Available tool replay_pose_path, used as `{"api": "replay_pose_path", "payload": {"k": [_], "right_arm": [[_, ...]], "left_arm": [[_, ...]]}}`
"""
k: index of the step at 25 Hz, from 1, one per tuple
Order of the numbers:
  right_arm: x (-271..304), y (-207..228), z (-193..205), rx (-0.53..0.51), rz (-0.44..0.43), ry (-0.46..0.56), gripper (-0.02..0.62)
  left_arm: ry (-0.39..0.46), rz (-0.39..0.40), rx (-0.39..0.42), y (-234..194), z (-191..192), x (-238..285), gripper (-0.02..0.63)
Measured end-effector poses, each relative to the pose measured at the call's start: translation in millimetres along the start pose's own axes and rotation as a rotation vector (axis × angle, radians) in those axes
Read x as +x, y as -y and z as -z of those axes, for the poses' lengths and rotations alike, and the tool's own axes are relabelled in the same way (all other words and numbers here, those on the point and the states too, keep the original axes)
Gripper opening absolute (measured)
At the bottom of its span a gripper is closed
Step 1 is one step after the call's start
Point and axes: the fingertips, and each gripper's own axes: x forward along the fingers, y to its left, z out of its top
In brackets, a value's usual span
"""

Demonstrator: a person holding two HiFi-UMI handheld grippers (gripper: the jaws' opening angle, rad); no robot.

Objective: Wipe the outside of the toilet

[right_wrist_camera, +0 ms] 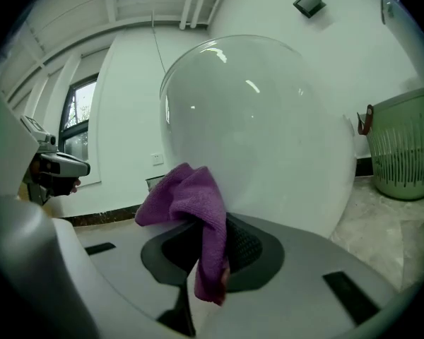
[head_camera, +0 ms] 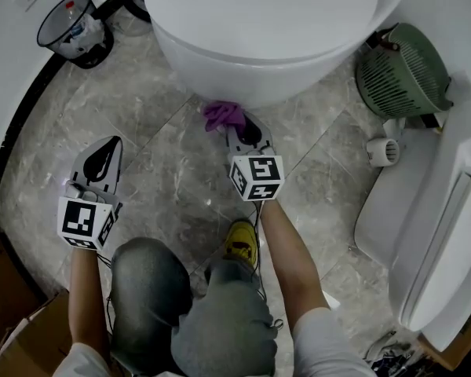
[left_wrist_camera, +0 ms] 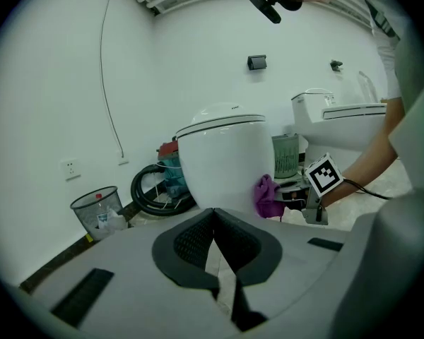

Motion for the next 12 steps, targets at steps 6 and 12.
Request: {"api": "replay_pose_path", "payload": {"k": [6,12], "right_arm": [[-18.0,34.5,1.4,0.044,0.074,0.006,0.078],[-37.8,87.5,-4.0,0.151,0.205,0.043,0.078]], "left_arm": [[0.012,0.032,-0.009,10.7,-5.4,8.8,0.017],[0.007,0.043,-0.017,14.4,-9.3,10.8,0.017]]}}
